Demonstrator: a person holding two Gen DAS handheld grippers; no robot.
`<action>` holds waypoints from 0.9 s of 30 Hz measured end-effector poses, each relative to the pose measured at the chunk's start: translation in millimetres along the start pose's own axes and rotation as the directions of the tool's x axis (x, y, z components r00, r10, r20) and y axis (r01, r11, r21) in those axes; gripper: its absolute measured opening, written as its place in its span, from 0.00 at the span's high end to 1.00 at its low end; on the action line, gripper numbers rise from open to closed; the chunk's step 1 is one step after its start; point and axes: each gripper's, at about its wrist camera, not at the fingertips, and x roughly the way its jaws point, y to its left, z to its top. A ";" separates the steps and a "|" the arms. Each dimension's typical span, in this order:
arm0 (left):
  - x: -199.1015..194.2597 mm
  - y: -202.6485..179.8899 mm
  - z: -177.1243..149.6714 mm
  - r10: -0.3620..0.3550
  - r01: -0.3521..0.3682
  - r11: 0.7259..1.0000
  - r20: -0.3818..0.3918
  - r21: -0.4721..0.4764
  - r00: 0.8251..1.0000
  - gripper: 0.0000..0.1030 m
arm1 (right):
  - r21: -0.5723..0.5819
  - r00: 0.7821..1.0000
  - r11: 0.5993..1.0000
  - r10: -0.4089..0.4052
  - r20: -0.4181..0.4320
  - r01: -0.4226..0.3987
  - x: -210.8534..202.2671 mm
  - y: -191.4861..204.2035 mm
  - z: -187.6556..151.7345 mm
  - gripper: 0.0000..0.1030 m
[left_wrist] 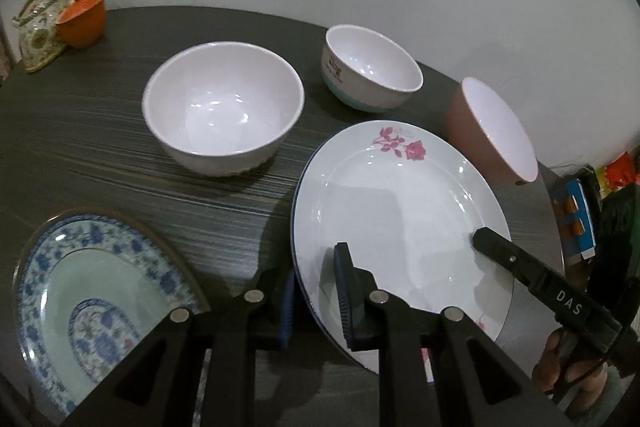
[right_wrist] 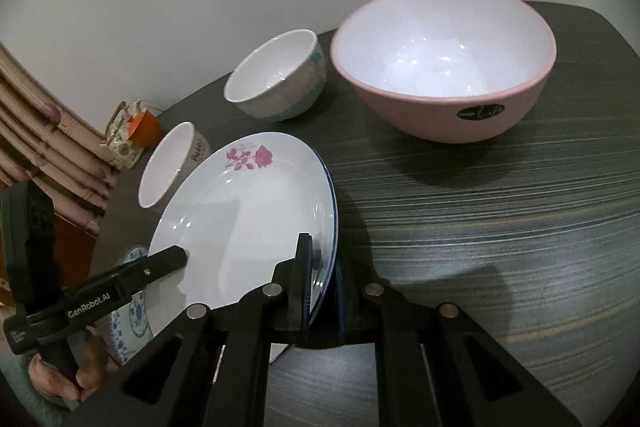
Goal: Organize plates and bowls
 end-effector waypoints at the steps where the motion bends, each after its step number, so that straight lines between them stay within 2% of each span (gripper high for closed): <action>1: -1.1 0.2 -0.5 0.000 0.000 1.000 0.004 -0.003 1.000 0.83 | -0.004 1.000 1.000 0.002 0.003 -0.002 -2.3 3.7 -0.6 0.89; 7: -32.2 16.7 -8.9 0.008 -0.007 1.000 0.044 -0.027 0.999 0.83 | -0.041 0.999 0.999 0.019 0.027 -0.018 -15.5 33.5 -6.4 0.89; 16: -84.7 68.5 -20.3 0.054 -0.048 0.996 0.080 -0.075 0.995 0.83 | -0.106 0.997 0.992 0.075 0.034 -0.071 -20.3 89.1 -18.4 0.89; 22: -117.5 118.4 -33.8 0.102 -0.090 0.987 0.081 -0.134 0.991 0.83 | -0.146 0.993 0.982 0.117 0.002 -0.116 -7.8 132.3 -37.7 0.89; 27: -122.6 157.2 -46.7 0.133 -0.120 0.974 0.057 -0.191 0.990 0.83 | -0.173 0.990 0.975 0.134 -0.046 -0.140 9.6 161.2 -55.1 0.89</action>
